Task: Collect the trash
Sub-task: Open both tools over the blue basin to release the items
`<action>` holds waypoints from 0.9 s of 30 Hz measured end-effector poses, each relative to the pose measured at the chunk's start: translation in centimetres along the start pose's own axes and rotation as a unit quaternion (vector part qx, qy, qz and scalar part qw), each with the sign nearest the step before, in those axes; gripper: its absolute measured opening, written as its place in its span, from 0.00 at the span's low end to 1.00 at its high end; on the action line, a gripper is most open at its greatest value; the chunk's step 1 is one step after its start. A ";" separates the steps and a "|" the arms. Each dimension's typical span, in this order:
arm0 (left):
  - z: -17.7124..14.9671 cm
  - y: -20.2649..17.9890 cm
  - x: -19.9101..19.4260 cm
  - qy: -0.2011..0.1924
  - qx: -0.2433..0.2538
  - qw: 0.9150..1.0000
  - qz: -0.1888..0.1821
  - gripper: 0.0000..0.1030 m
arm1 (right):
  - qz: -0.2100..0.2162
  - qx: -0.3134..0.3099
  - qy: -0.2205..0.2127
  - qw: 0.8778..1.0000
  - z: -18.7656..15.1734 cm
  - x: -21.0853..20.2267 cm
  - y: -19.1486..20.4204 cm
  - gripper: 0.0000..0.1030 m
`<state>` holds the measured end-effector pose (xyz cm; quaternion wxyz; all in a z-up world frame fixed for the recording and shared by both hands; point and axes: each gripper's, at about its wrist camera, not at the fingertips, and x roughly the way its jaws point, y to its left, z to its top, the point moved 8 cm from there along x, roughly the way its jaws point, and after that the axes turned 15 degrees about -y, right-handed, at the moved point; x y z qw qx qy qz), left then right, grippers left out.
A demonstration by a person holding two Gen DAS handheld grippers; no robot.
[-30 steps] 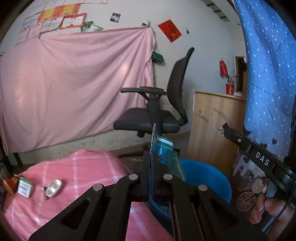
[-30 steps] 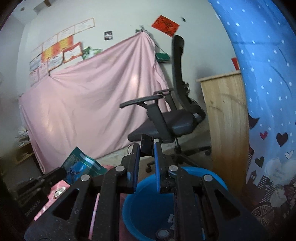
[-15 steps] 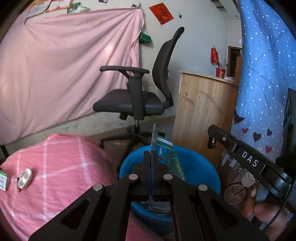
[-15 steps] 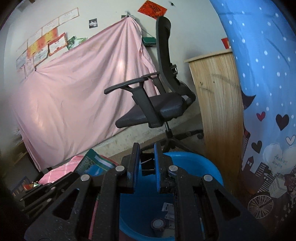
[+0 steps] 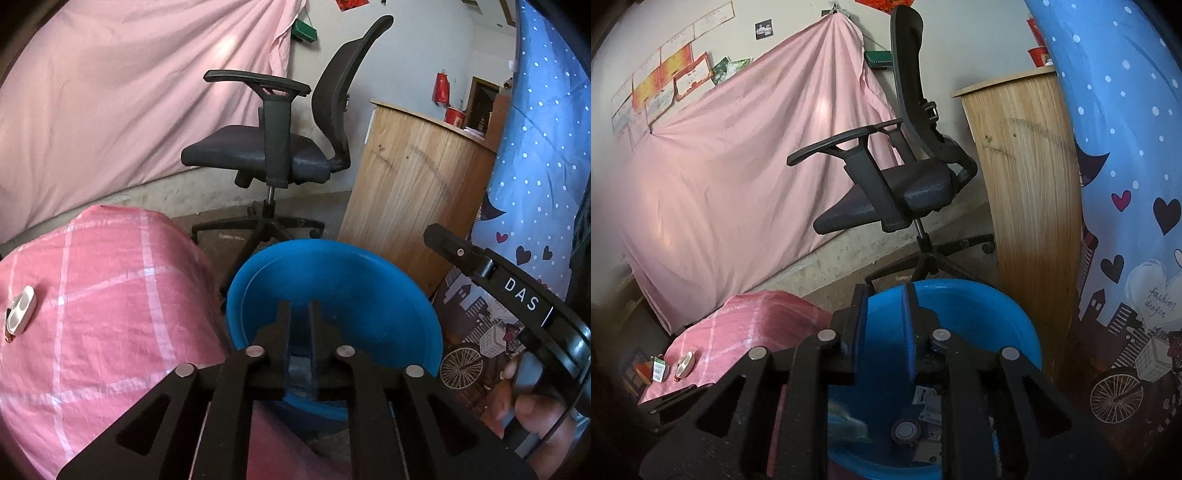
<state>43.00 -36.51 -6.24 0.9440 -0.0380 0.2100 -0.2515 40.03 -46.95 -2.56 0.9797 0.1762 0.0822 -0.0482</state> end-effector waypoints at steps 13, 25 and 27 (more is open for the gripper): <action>1.4 2.1 -1.6 -0.025 -0.017 0.999 0.027 0.17 | 0.008 -0.008 -0.002 1.000 0.2 0.1 0.9 0.55; 4.5 6.9 -6.0 -0.077 -0.036 0.994 0.075 0.17 | 0.054 -0.023 -0.041 0.997 1.6 -0.7 5.7 0.66; 4.8 7.9 -7.1 -0.086 -0.039 0.992 0.087 0.17 | 0.064 -0.029 -0.054 0.996 1.8 -1.0 7.0 0.69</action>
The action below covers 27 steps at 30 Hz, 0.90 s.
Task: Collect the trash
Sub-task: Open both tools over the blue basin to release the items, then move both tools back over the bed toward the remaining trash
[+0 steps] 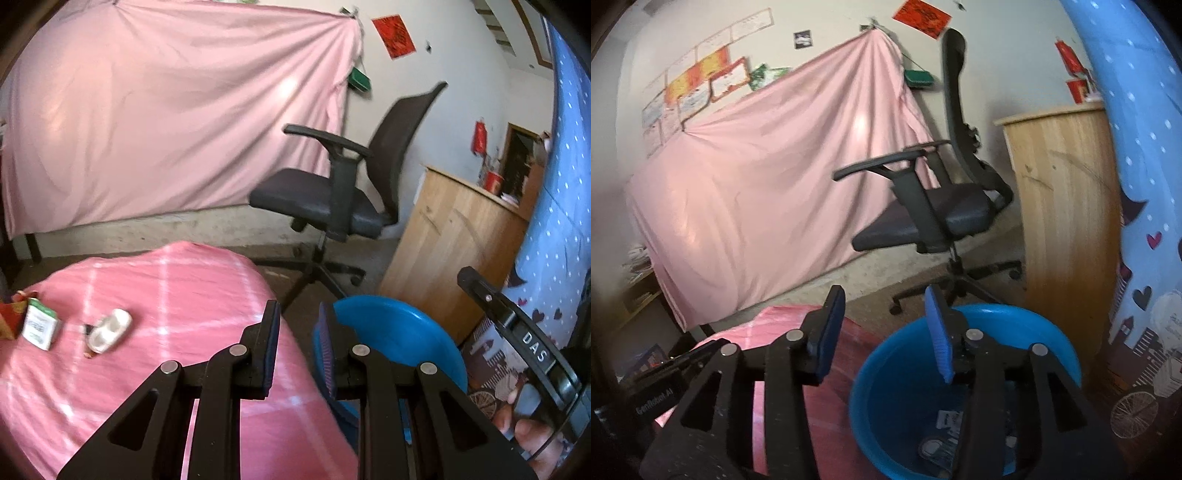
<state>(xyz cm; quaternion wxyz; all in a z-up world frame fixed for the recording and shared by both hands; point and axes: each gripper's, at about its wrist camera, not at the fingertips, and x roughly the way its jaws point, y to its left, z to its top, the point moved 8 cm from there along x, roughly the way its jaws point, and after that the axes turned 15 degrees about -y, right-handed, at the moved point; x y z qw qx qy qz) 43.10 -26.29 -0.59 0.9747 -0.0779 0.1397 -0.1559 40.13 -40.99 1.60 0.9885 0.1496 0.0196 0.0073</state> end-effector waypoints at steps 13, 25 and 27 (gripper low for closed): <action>3.8 7.9 -6.2 -0.090 -0.011 0.992 0.084 0.47 | 0.068 -0.026 -0.092 0.993 2.1 -1.5 7.2 0.93; 5.2 15.0 -12.7 -0.179 -0.028 0.969 0.168 0.95 | 0.141 -0.059 -0.124 0.980 1.5 -2.3 13.7 1.00; 5.0 15.8 -13.5 -0.186 -0.022 0.966 0.180 0.95 | 0.152 -0.069 -0.127 0.978 1.1 -2.4 14.9 1.00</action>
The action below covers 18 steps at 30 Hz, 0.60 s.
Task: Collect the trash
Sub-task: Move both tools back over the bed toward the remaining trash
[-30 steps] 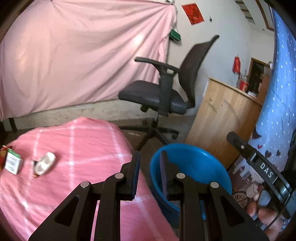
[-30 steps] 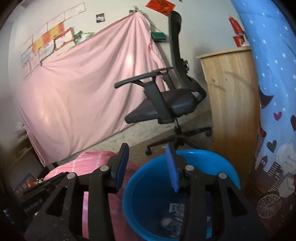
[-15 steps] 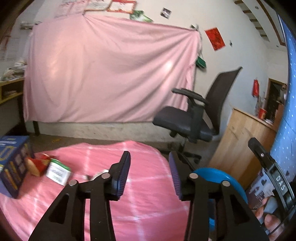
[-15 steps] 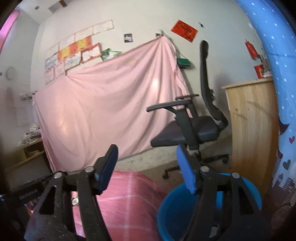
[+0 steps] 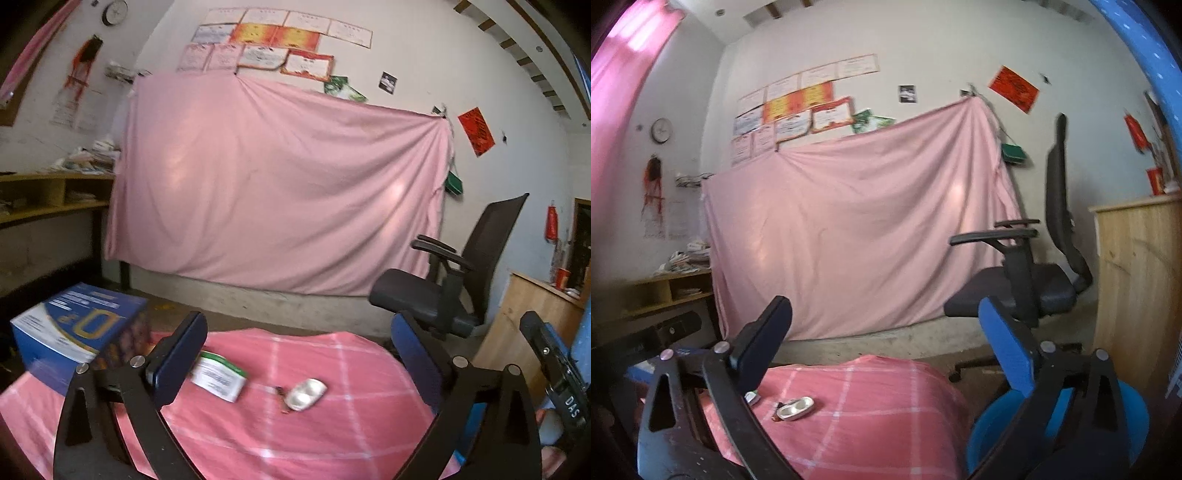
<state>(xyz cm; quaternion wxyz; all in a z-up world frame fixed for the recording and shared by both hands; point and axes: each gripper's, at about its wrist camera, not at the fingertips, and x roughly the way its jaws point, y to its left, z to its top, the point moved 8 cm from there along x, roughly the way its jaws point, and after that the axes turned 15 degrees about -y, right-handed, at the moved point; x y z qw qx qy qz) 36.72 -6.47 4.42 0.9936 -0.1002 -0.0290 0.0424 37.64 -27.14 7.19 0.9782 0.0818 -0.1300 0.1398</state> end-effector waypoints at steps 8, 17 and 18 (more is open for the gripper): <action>-1.1 4.3 -1.2 -0.013 0.024 0.999 0.032 0.96 | 0.057 -0.027 0.003 0.998 -1.6 0.8 4.5 1.00; -3.8 6.9 -1.1 0.003 0.038 0.998 0.048 0.96 | 0.086 -0.056 0.042 0.994 -4.8 2.5 7.9 1.00; -4.2 7.1 -1.0 0.007 0.039 0.998 0.048 0.96 | 0.088 -0.056 0.050 0.993 -5.2 2.6 8.0 1.00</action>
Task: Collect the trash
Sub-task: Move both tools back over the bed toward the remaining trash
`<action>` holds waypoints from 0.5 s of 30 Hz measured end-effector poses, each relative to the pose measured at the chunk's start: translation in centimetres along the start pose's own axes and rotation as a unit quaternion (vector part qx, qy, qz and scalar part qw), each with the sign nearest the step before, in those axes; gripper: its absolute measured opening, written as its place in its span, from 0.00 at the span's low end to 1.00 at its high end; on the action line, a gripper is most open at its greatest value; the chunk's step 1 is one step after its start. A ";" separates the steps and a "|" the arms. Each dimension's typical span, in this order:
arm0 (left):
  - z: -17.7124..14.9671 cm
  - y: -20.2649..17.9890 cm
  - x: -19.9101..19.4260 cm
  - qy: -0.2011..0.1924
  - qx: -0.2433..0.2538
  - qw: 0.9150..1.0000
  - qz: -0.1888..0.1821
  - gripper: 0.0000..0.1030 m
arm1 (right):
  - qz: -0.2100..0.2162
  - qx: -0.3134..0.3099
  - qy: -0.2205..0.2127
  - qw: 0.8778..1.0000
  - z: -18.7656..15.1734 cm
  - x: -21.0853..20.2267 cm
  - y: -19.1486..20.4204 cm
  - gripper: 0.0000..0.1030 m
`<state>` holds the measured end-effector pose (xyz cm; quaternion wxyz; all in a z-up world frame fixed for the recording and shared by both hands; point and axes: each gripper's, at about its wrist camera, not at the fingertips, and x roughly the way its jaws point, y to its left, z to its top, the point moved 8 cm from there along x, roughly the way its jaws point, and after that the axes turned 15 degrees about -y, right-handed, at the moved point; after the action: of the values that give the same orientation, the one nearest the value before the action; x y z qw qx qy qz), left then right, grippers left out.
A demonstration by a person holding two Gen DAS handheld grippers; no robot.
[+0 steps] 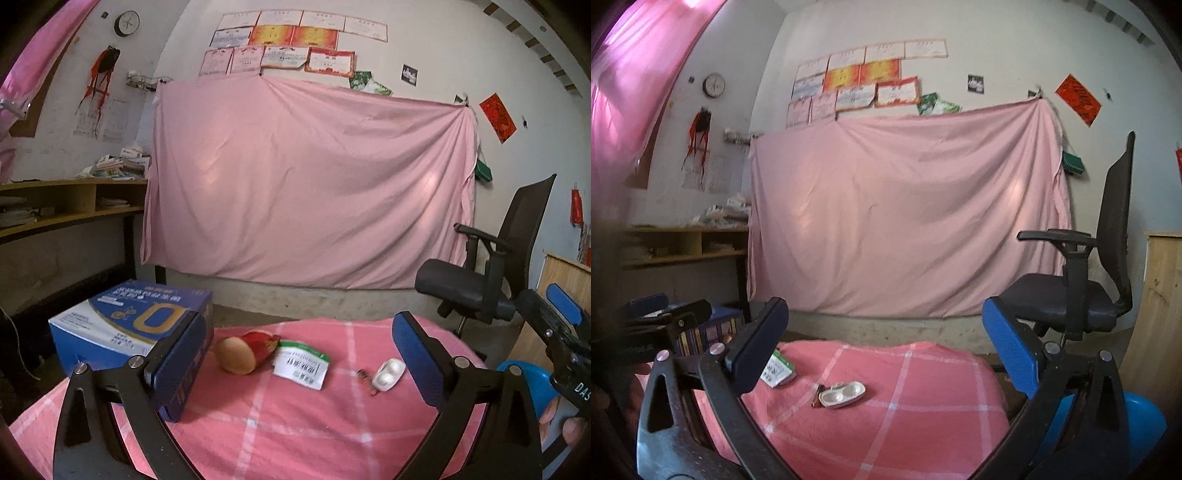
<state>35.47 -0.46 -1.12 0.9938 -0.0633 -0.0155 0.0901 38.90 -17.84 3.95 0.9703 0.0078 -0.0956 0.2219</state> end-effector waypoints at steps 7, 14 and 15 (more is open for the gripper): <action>-3.1 0.6 1.7 0.056 0.009 0.998 0.006 0.96 | 0.011 0.002 0.098 0.995 -4.3 2.6 0.5 1.00; -5.3 0.4 3.7 0.118 0.002 0.993 -0.008 0.93 | 0.014 -0.008 0.186 0.982 -8.4 4.4 1.0 1.00; -5.5 0.2 3.9 0.125 0.002 0.992 -0.011 0.88 | 0.011 -0.009 0.194 0.981 -8.8 4.7 1.0 1.00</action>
<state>39.50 -0.21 -6.51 0.9890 -0.0719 0.1081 0.0705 44.23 -14.46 -3.80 0.9678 -0.0457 0.0925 0.2294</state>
